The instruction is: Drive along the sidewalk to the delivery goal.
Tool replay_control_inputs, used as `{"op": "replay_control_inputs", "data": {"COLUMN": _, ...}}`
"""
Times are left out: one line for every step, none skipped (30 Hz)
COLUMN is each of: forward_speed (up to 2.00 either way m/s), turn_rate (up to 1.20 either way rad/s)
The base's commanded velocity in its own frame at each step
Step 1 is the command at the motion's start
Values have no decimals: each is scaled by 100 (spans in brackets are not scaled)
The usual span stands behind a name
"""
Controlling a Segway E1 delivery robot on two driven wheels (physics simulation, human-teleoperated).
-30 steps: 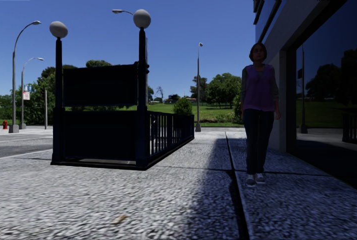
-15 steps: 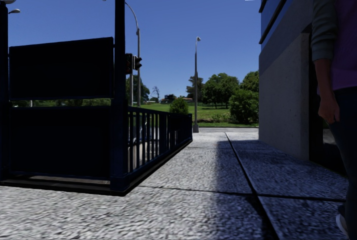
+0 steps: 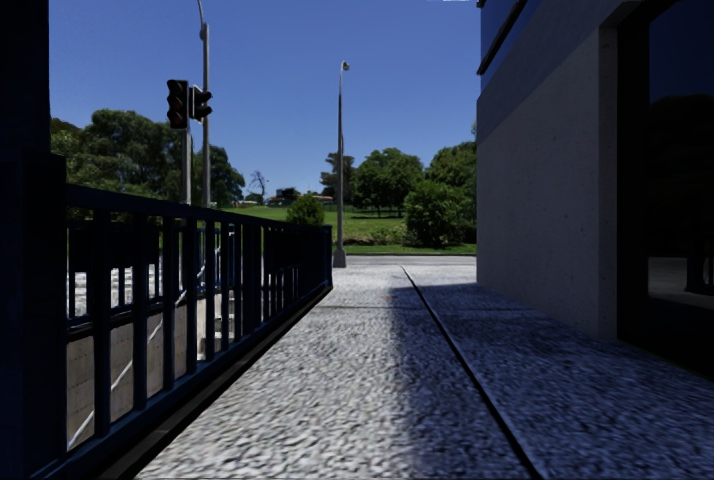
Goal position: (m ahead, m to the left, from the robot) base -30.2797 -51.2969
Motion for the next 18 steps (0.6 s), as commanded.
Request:
{"op": "replay_control_inputs", "data": {"forward_speed": 200, "turn_rate": -40}}
{"op": "replay_control_inputs", "data": {"forward_speed": 200, "turn_rate": -40}}
{"op": "replay_control_inputs", "data": {"forward_speed": 200, "turn_rate": -40}}
{"op": "replay_control_inputs", "data": {"forward_speed": 200, "turn_rate": -40}}
{"op": "replay_control_inputs", "data": {"forward_speed": 200, "turn_rate": -40}}
{"op": "replay_control_inputs", "data": {"forward_speed": 200, "turn_rate": -40}}
{"op": "replay_control_inputs", "data": {"forward_speed": 200, "turn_rate": -40}}
{"op": "replay_control_inputs", "data": {"forward_speed": 200, "turn_rate": -39}}
{"op": "replay_control_inputs", "data": {"forward_speed": 200, "turn_rate": -39}}
{"op": "replay_control_inputs", "data": {"forward_speed": 200, "turn_rate": -39}}
{"op": "replay_control_inputs", "data": {"forward_speed": 200, "turn_rate": -39}}
{"op": "replay_control_inputs", "data": {"forward_speed": 200, "turn_rate": -37}}
{"op": "replay_control_inputs", "data": {"forward_speed": 200, "turn_rate": -31}}
{"op": "replay_control_inputs", "data": {"forward_speed": 200, "turn_rate": 0}}
{"op": "replay_control_inputs", "data": {"forward_speed": 200, "turn_rate": 0}}
{"op": "replay_control_inputs", "data": {"forward_speed": 200, "turn_rate": 0}}
{"op": "replay_control_inputs", "data": {"forward_speed": 200, "turn_rate": 0}}
{"op": "replay_control_inputs", "data": {"forward_speed": 200, "turn_rate": 0}}
